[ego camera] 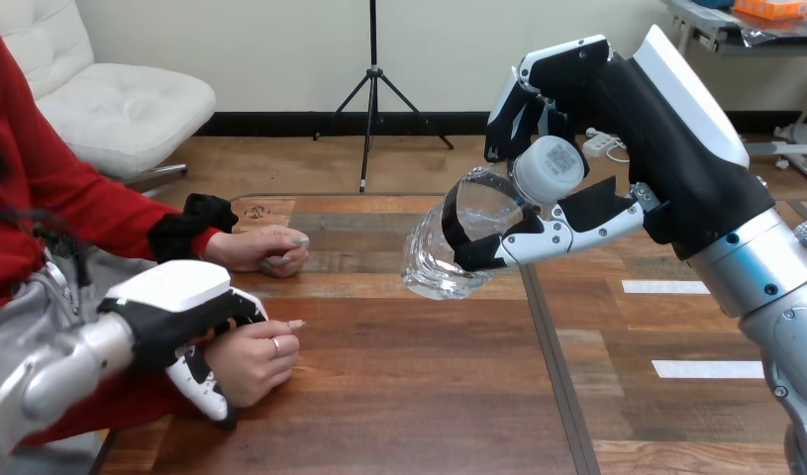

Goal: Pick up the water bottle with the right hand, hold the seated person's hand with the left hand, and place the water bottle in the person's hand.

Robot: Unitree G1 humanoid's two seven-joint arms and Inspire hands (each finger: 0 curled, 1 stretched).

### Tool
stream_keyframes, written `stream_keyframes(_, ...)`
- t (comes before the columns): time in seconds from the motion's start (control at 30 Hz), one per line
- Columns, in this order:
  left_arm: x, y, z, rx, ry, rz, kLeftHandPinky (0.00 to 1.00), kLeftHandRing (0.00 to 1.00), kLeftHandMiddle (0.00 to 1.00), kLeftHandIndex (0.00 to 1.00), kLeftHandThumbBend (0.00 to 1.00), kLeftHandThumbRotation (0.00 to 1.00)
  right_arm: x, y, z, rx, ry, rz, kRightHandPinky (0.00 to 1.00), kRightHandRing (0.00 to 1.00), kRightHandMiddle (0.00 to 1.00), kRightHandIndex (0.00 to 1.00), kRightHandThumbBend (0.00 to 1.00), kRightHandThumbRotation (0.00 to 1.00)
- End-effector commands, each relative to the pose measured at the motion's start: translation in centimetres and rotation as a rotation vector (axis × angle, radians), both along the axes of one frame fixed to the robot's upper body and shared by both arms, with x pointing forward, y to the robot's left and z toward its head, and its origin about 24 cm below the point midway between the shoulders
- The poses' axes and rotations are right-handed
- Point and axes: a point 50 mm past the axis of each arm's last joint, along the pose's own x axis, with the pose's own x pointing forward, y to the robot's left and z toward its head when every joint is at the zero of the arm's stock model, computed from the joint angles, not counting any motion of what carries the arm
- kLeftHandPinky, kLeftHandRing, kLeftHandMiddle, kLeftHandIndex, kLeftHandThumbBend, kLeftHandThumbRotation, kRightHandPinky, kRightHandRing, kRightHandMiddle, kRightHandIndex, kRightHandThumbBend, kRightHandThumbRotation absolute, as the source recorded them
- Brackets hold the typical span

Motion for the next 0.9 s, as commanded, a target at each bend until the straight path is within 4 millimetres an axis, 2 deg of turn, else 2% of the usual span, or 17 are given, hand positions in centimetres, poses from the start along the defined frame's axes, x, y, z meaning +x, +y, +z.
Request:
stream_keyframes(0.0,-0.4,-0.7,-0.4,-0.082,-0.033,-0.012,0.57,0.6,0.64,0.63,1.0,0.09,-0.4,0.2,3.3,0.018,-0.15,0.017,0.05,0.1,0.15,0.2,1.0,0.0)
stream_keyframes(0.3,-0.9,0.0,-1.1,-0.168,0.06,0.067,0.59,0.6,0.61,0.62,1.0,0.01,-0.3,0.3,3.2,0.023,-0.145,0.021,0.05,0.09,0.15,0.19,1.0,0.0)
stream_keyframes(0.5,-0.9,0.9,-0.8,-0.111,0.158,0.084,0.62,0.68,0.7,0.68,1.0,0.0,-0.3,0.3,3.1,0.019,-0.147,0.02,0.05,0.09,0.15,0.19,1.0,0.0)
stream_keyframes(0.7,-0.7,1.6,0.0,-0.038,0.165,0.07,0.62,0.69,0.73,0.71,1.0,0.03,-0.3,0.4,3.1,0.02,-0.148,0.023,0.05,0.09,0.15,0.19,1.0,0.0)
stream_keyframes(0.77,-0.7,1.8,0.4,0.016,0.141,0.042,0.61,0.67,0.71,0.71,0.97,0.09,-0.3,0.4,3.1,0.02,-0.15,0.024,0.05,0.09,0.15,0.19,1.0,0.0)
stream_keyframes(0.87,-0.7,2.0,0.6,0.009,0.124,0.049,0.6,0.66,0.7,0.71,0.97,0.11,-0.2,0.4,3.1,0.023,-0.147,0.023,0.05,0.09,0.15,0.2,1.0,0.0)
